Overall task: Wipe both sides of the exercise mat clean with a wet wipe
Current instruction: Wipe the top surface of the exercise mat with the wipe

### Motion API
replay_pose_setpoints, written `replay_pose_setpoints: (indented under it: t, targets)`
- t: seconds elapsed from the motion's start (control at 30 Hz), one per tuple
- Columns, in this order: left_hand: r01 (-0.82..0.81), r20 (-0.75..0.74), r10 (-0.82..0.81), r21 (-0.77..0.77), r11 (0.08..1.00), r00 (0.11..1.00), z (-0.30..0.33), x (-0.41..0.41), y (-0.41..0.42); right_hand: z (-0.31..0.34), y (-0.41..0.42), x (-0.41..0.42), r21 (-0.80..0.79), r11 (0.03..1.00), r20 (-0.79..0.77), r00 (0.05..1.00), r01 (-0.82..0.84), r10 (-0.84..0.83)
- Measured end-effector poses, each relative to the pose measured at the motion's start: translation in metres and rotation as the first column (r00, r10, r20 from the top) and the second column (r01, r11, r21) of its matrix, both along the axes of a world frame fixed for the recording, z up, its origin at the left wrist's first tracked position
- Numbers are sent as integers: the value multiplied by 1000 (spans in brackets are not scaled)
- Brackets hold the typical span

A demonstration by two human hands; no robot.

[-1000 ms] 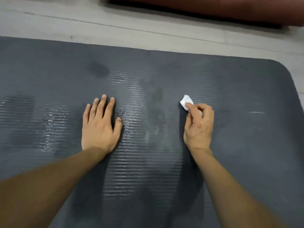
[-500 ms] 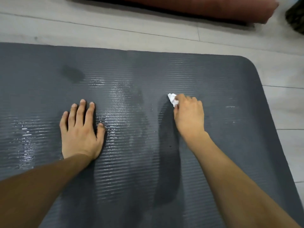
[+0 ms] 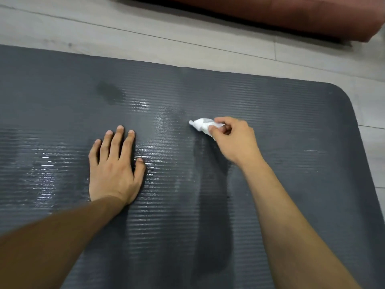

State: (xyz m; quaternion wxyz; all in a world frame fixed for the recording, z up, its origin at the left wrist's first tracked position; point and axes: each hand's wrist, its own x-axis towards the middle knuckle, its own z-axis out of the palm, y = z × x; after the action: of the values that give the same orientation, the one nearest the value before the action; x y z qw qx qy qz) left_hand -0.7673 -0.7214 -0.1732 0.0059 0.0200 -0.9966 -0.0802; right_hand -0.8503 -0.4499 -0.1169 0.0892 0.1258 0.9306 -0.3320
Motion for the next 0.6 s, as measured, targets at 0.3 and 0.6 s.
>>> replay_pose_setpoints:
  t: [0.3,0.6]
  targets:
    - [-7,1,7,1,1000,1000,1,-1,0,13,16,-37,433,896,-365,890,-98,273]
    - [-9,-5,9,-6,1000,1000,0,-2,1,-39,28,-45,565,783,-259,845,-261,469]
